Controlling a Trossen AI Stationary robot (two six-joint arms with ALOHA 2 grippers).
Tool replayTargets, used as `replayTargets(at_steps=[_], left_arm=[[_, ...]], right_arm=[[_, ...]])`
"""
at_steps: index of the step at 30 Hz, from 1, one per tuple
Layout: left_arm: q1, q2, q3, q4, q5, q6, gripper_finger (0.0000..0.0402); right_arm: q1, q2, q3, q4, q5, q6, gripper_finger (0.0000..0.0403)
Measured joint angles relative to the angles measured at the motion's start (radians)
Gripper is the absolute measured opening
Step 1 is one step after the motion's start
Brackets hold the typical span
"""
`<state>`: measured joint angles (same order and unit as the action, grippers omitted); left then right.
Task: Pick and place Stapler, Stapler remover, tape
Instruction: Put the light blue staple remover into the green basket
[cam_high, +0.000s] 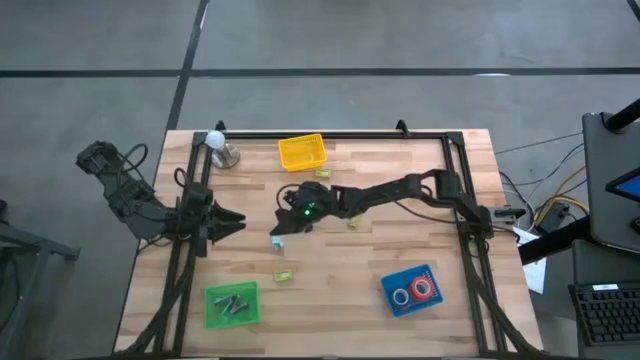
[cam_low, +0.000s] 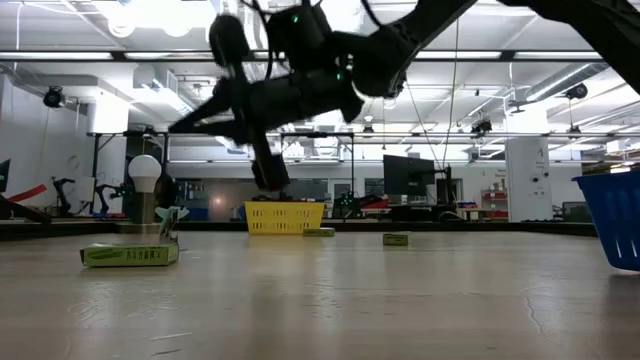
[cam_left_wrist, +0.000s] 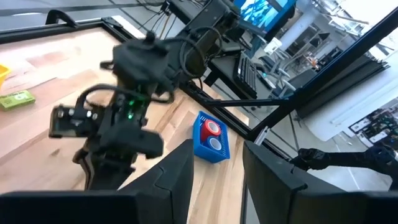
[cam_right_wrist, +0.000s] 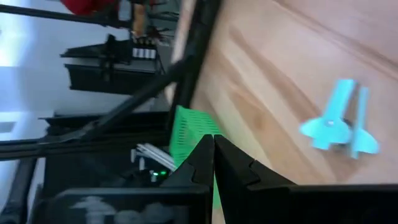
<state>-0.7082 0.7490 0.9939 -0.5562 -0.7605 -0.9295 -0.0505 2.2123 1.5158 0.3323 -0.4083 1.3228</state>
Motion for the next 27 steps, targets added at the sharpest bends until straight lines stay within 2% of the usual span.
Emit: replayTargets(at_steps=[8, 16, 20, 23, 27], left_arm=[[0.0, 0.0, 0.0, 0.005, -0.005, 0.025, 0.014], [0.0, -0.001, 0.0, 0.0, -0.063, 0.075, 0.014], [0.002, 0.003, 0.0, 0.001, -0.076, 0.146, 0.014], [0.002, 0.003, 0.0, 0.001, -0.076, 0.151, 0.014], [0.002, 0.002, 0.0, 0.001, -0.077, 0.15, 0.014]], right_arm=[[0.012, -0.166, 0.001, -0.028, 0.133, -0.127, 0.0008], [0.045, -0.35, 0.0, -0.163, 0.408, -0.423, 0.0008], [0.07, -0.41, 0.001, -0.163, 0.49, -0.547, 0.0008], [0.079, -0.433, 0.001, -0.193, 0.512, -0.585, 0.0008], [0.076, -0.426, 0.002, -0.297, 0.456, -0.53, 0.0008]])
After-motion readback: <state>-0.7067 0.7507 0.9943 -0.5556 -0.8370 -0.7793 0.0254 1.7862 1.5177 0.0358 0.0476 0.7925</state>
